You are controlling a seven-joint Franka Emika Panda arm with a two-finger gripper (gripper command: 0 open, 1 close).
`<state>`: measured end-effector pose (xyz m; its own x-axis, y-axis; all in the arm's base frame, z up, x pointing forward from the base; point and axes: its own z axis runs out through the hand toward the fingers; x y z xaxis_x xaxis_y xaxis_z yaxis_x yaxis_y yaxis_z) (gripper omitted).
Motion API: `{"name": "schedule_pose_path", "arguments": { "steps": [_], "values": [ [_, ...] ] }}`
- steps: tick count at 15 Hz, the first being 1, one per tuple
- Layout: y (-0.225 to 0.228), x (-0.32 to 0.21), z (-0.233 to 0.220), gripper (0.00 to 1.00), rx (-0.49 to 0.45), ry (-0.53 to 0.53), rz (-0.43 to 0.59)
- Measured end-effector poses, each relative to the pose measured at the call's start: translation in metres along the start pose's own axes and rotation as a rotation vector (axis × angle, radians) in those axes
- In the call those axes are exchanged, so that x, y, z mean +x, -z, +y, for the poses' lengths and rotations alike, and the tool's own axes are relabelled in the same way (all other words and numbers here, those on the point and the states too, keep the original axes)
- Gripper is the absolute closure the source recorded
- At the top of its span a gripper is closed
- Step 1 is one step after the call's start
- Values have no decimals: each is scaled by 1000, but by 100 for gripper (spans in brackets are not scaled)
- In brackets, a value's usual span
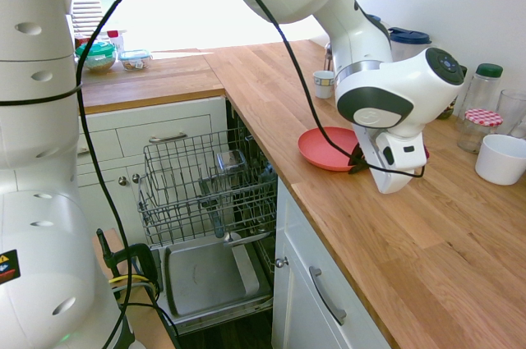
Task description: Put the plate in the dishwasher
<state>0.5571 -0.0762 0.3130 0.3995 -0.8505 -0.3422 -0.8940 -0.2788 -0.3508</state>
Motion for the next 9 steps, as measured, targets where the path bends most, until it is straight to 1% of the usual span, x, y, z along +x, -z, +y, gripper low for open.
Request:
{"name": "schedule_pose_path", "arguments": {
  "steps": [2,5,7,9],
  "values": [
    [2,-1,-3,100,6,19,4],
    [17,-10,-19,100,35,78,27],
    [38,-27,-31,100,46,139,60],
    [68,-50,-43,100,38,194,119]
  ]
}}
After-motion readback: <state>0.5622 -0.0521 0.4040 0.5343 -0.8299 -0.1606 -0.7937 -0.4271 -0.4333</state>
